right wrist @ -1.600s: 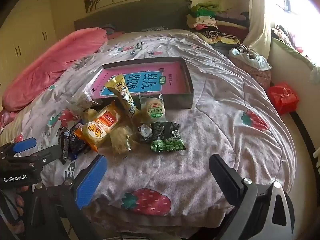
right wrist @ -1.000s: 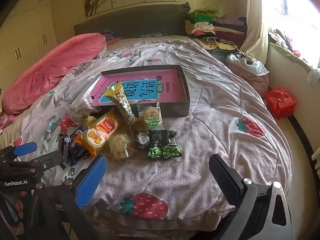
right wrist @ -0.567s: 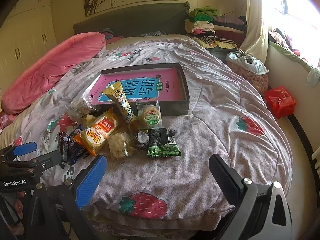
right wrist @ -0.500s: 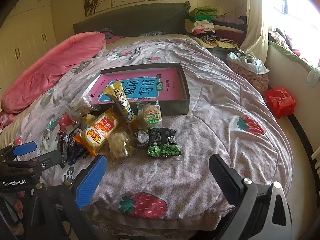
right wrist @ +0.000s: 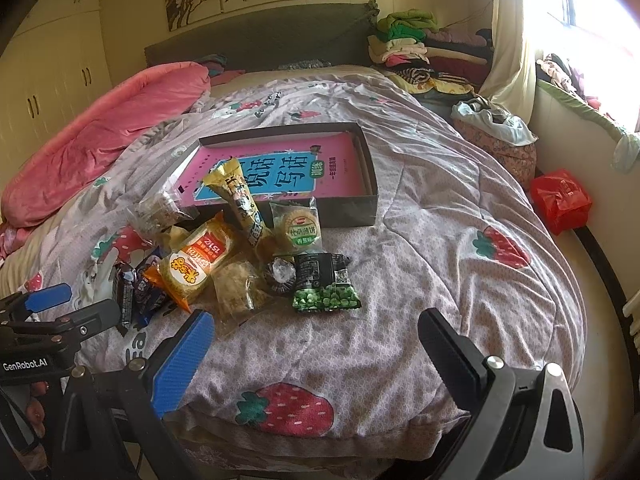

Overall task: Organize snacks
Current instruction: 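Move the left tool toward the Snickers bar while the right tool approaches the green-pea bag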

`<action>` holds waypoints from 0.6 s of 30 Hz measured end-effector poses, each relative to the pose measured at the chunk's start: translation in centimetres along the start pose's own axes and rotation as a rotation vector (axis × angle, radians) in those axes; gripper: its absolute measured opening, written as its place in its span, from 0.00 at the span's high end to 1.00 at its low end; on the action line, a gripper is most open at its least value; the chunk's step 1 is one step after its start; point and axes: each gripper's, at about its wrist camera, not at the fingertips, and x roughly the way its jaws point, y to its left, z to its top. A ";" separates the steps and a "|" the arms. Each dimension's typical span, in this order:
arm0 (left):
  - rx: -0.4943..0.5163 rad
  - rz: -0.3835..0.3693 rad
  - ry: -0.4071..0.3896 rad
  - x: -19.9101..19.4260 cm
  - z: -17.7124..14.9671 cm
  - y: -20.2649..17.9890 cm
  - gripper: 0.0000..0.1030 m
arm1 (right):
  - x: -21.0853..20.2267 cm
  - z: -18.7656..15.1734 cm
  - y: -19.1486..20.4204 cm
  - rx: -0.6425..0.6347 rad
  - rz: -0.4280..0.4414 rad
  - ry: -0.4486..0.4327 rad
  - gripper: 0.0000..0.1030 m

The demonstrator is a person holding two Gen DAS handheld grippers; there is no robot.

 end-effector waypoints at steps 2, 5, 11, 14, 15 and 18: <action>0.001 0.001 0.001 0.0 0.0 0.0 0.00 | 0.0 0.0 0.0 0.000 -0.001 0.000 0.00; 0.001 -0.001 0.001 0.1 0.0 0.0 0.00 | 0.1 -0.1 0.0 0.000 0.000 0.005 0.00; -0.001 -0.001 0.002 0.1 0.0 0.1 0.00 | 0.4 -0.1 -0.1 0.009 0.003 0.012 0.00; -0.005 -0.002 0.006 0.2 -0.2 0.0 0.00 | 0.6 -0.1 -0.2 0.014 0.005 0.015 0.00; -0.005 -0.002 0.007 0.3 -0.3 0.0 0.00 | 0.5 -0.1 -0.2 0.013 0.003 0.017 0.00; -0.014 -0.003 0.015 0.5 -0.3 0.3 0.00 | 0.7 0.0 -0.2 0.015 0.005 0.019 0.00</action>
